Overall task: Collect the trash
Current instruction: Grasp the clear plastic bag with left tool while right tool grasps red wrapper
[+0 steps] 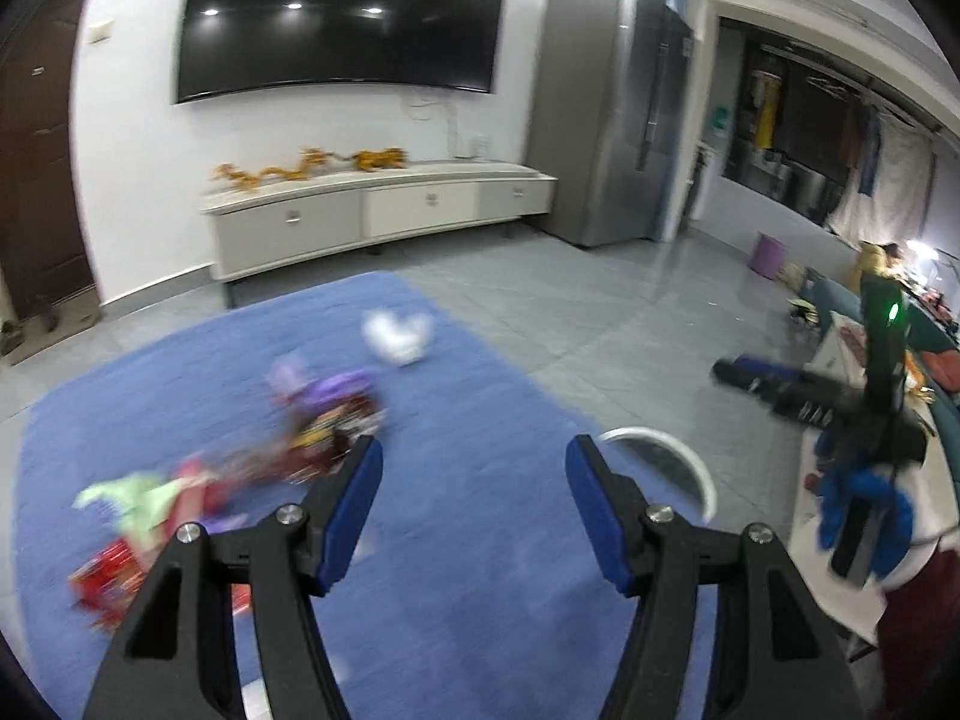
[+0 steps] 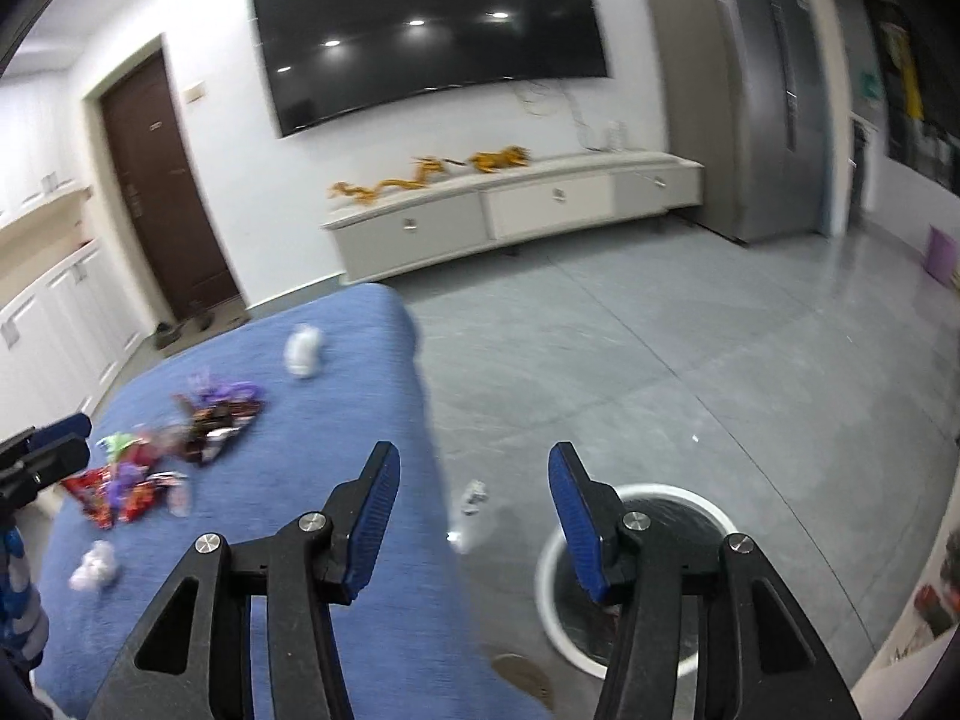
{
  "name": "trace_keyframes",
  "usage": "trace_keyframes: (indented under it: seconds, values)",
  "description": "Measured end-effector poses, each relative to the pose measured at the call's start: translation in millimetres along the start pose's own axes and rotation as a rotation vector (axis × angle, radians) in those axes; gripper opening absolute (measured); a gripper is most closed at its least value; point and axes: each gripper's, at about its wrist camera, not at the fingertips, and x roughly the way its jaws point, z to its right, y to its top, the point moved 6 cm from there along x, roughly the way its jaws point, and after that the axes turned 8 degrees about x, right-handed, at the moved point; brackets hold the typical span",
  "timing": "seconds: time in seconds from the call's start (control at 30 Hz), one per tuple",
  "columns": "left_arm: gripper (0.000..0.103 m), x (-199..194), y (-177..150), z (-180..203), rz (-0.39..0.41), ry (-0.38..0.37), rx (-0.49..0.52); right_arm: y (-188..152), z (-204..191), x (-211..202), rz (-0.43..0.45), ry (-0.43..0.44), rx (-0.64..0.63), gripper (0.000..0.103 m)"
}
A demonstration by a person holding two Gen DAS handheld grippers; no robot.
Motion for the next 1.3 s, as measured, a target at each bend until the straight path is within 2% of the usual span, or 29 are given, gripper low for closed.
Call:
trace_keyframes:
  seconds: [0.13, 0.23, 0.43, 0.67, 0.8, 1.0, 1.23, 1.3]
  values:
    - [0.063, -23.7, -46.1, -49.9, -0.05, 0.085, -0.048, -5.5, -48.1, 9.2, -0.028, 0.06, -0.064, 0.05]
    - [0.063, -33.1, -76.4, -73.7, -0.084, 0.117, -0.096, -14.6, -80.7, 22.1, -0.06, 0.101, -0.108, 0.05]
    - [0.063, -31.0, -113.3, -88.6, -0.126, 0.097, -0.175, -42.3, -129.2, 48.4, -0.149, 0.171, -0.181, 0.051]
    - [0.063, -11.4, -125.9, -75.3, -0.169, 0.03, -0.167, -75.0, -178.4, 81.0, -0.27, 0.266, -0.281, 0.051]
    - [0.063, -3.9, -129.7, -75.7, -0.174, 0.026, -0.173, -87.4, -206.4, 102.6, -0.324, 0.31, -0.343, 0.053]
    - [0.062, 5.0, -136.7, -88.0, -0.193, 0.048, -0.226, -100.0, -237.9, 133.4, -0.368, 0.32, -0.453, 0.053]
    - [0.056, 6.3, -140.0, -92.6, -0.194, 0.05, -0.253, -105.6, -253.7, 146.0, -0.375, 0.341, -0.531, 0.053]
    - [0.052, 7.4, -139.6, -92.4, -0.194, 0.054, -0.249, -108.3, -257.0, 147.9, -0.375, 0.347, -0.549, 0.045]
